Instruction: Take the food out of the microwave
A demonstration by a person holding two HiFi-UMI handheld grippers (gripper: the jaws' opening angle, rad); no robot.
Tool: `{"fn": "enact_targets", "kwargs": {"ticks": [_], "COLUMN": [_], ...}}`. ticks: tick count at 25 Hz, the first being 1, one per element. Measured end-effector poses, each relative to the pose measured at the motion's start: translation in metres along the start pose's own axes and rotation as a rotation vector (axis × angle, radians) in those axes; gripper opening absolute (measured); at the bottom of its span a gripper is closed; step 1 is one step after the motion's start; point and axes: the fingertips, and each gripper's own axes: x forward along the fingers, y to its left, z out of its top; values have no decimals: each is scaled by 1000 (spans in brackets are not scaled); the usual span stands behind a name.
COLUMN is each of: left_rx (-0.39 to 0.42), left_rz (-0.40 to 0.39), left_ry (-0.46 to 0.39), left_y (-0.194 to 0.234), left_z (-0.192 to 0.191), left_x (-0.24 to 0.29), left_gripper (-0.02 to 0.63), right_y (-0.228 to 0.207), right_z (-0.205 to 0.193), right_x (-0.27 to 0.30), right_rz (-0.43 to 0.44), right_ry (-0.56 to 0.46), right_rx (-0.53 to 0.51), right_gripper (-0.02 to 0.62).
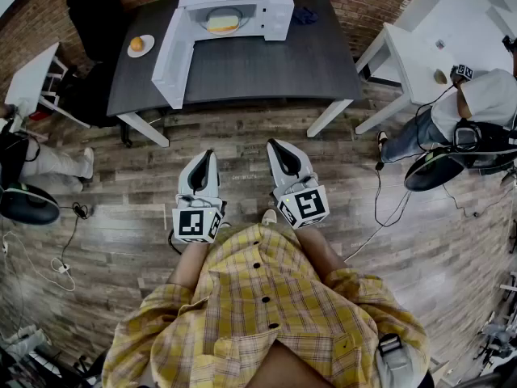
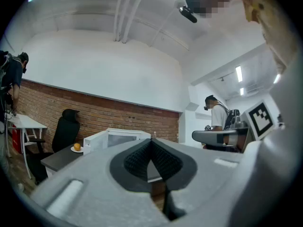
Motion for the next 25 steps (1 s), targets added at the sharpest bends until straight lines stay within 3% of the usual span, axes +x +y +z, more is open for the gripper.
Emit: {"fn": "enact_targets", "kwargs": {"ticks": [14, 25], "left_rx": [-17, 10], "left_rz": [57, 110], "left_ry": [-2, 0], "left_y": [2, -24], "left_z": [-4, -4], "left_x": [6, 21], "left_gripper": [0, 0], "right_y": [-9, -35], "right_z": [1, 1], "right_x": [1, -4], "right_rz": [37, 110], "right_ry": [-31, -42], "right_rx": [27, 43], "right_gripper": [5, 5]}}
